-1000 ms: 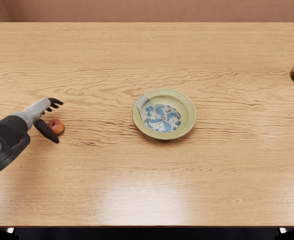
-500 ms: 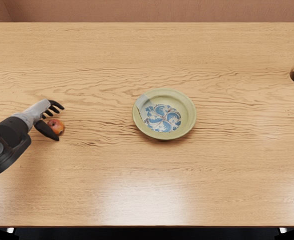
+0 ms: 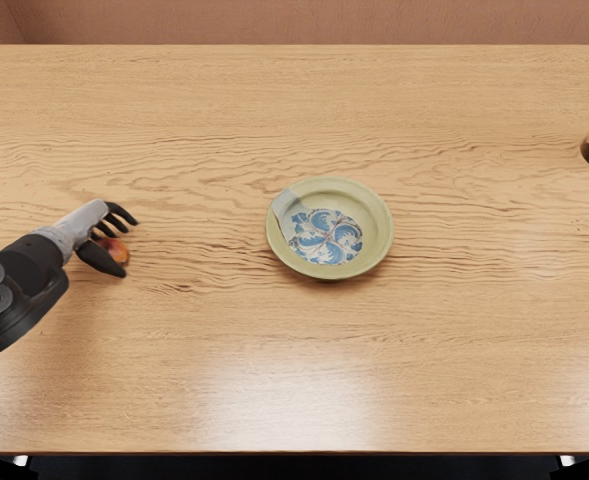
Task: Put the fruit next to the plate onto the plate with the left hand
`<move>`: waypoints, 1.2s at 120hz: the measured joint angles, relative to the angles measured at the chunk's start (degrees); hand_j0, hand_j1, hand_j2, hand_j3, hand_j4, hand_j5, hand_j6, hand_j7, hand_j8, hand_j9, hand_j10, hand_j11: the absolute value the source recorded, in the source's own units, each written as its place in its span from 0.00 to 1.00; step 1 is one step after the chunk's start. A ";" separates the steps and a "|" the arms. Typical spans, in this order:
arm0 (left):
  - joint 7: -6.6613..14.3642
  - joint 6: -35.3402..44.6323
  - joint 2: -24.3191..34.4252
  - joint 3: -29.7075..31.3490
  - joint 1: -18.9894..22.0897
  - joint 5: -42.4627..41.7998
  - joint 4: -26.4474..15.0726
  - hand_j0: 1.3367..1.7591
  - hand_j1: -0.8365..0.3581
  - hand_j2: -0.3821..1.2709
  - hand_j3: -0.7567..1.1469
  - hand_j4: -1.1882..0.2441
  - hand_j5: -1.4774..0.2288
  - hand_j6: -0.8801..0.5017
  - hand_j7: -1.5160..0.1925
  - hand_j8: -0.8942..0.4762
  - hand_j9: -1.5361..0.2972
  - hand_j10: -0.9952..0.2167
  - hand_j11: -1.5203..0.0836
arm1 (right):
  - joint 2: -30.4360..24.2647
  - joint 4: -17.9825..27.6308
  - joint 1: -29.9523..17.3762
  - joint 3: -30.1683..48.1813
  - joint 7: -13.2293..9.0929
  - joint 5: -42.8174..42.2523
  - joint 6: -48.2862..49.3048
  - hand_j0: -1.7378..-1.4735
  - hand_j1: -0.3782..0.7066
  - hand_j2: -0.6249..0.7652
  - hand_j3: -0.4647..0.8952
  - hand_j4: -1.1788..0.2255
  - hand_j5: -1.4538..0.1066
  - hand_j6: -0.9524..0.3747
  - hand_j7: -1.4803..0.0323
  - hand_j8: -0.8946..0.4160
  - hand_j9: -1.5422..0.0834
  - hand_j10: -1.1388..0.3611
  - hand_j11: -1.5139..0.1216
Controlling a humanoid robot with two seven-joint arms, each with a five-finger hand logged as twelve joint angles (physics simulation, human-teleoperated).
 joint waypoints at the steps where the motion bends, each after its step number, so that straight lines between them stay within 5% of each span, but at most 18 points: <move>1: 0.01 0.06 -0.04 0.00 0.00 0.00 0.00 0.76 0.56 0.29 0.40 0.53 0.54 0.33 0.56 0.34 0.53 0.42 0.69 | 0.00 0.00 0.00 0.00 0.00 0.00 0.00 0.30 0.03 0.45 0.34 0.84 0.93 0.72 0.98 0.68 0.95 0.76 0.93; 72: 0.07 2.00 -0.53 0.48 0.01 0.12 0.25 0.76 0.48 0.31 0.40 0.46 0.45 0.25 0.48 0.26 0.45 0.38 0.51 | 0.00 -0.02 0.01 0.00 0.00 -0.03 0.00 0.30 0.03 0.45 0.34 0.84 0.93 0.72 0.98 0.68 0.95 0.76 0.93; 120: 0.17 3.46 -0.25 1.42 0.09 -0.23 0.13 0.73 0.45 0.35 0.35 0.28 0.28 0.22 0.31 0.34 0.28 0.37 0.31 | 0.00 0.06 0.08 0.05 0.00 -0.03 0.00 0.30 0.03 0.45 0.34 0.84 0.93 0.72 0.98 0.68 0.95 0.76 0.93; 128: 0.17 3.61 -0.15 1.35 0.00 -0.53 -0.17 0.76 0.41 0.45 0.30 0.27 0.25 0.22 0.28 0.36 0.26 0.40 0.28 | 0.00 0.06 0.09 0.05 0.00 -0.03 0.00 0.30 0.03 0.45 0.34 0.84 0.93 0.72 0.98 0.68 0.95 0.76 0.93; 144: 0.21 3.65 -0.35 0.90 -0.96 -0.98 -2.43 0.74 0.42 0.39 0.35 0.26 0.21 0.24 0.23 0.38 0.23 0.41 0.25 | 0.00 0.06 0.18 0.06 0.00 -0.03 0.00 0.30 0.03 0.45 0.34 0.84 0.93 0.72 0.98 0.68 0.95 0.76 0.93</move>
